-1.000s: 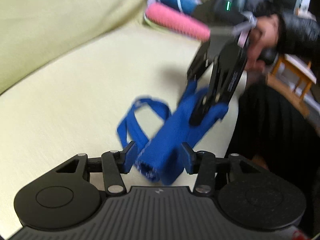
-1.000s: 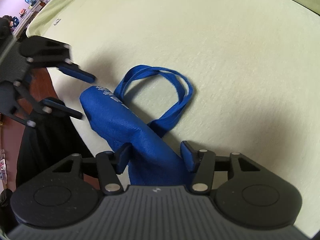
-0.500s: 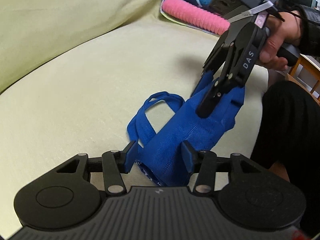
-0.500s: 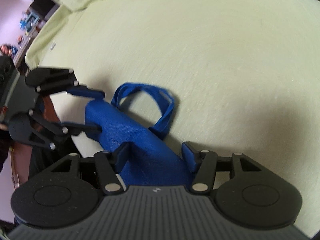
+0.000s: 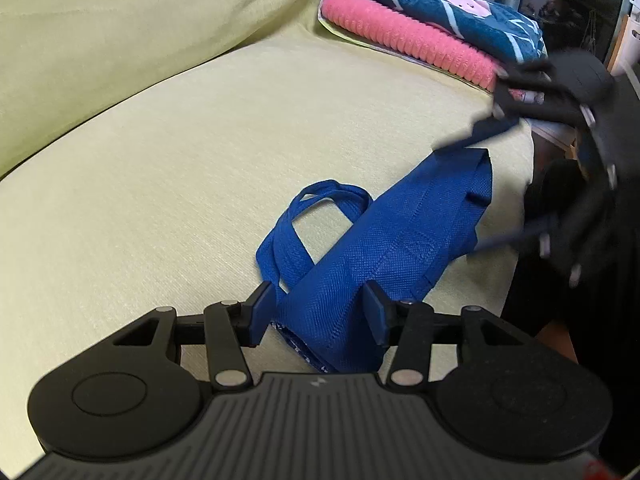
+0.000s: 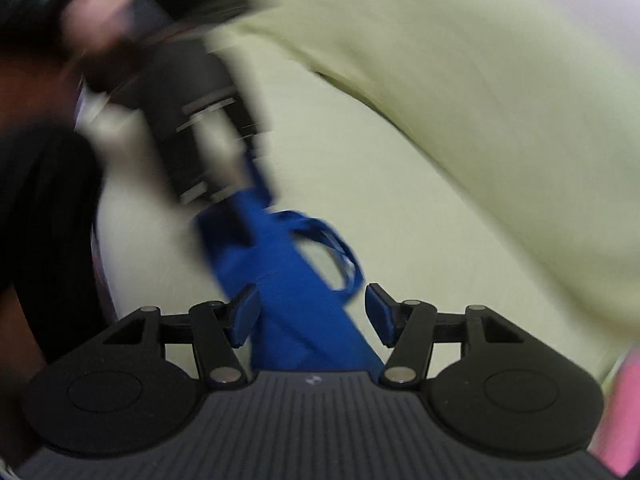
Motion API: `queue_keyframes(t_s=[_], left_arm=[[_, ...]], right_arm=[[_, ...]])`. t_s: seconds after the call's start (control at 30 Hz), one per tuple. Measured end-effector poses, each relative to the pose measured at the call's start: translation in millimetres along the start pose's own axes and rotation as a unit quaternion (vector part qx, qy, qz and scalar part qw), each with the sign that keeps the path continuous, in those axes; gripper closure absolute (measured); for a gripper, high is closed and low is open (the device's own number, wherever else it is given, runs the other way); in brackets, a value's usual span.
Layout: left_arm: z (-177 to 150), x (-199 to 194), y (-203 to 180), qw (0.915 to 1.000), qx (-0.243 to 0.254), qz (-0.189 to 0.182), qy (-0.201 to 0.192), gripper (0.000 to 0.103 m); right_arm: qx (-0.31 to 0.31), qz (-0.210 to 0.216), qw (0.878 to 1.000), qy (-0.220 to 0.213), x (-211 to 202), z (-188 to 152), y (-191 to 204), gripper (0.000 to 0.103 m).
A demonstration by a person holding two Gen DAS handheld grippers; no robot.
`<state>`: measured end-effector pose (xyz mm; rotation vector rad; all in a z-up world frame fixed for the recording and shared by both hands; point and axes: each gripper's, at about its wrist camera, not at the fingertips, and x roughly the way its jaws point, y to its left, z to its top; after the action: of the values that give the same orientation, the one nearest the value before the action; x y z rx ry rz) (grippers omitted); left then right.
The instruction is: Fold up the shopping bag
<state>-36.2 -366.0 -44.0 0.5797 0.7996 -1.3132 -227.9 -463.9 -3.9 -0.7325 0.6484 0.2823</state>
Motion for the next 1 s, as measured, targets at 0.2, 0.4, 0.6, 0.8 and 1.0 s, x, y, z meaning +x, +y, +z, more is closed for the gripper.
queue_keyframes(t_s=[0.2, 0.4, 0.6, 0.8, 1.0], left_arm=[[-1, 2, -2, 0.9999, 0.011, 0.002, -0.001, 0.050], [-9, -8, -21, 0.9938, 0.096, 0.045, -0.033, 0.048], [-29, -15, -71, 0.9576, 0.270, 0.086, -0.051, 0.047], [-25, 15, -77, 0.9391, 0.321, 0.121, -0.016, 0.046], [-13, 16, -66, 0.9580, 0.274, 0.081, 0.026, 0.051]], right_arm=[[-0.167, -0.054, 0.984, 0.026, 40, -8, 42, 0.055], [-0.144, -0.032, 0.988, 0.042, 47, 2, 28, 0.061], [-0.111, -0.008, 0.992, 0.056, 59, 7, 17, 0.062], [-0.075, 0.011, 0.995, 0.070, 64, 13, 5, 0.062], [0.037, 0.075, 0.993, 0.082, 64, 19, -20, 0.061]])
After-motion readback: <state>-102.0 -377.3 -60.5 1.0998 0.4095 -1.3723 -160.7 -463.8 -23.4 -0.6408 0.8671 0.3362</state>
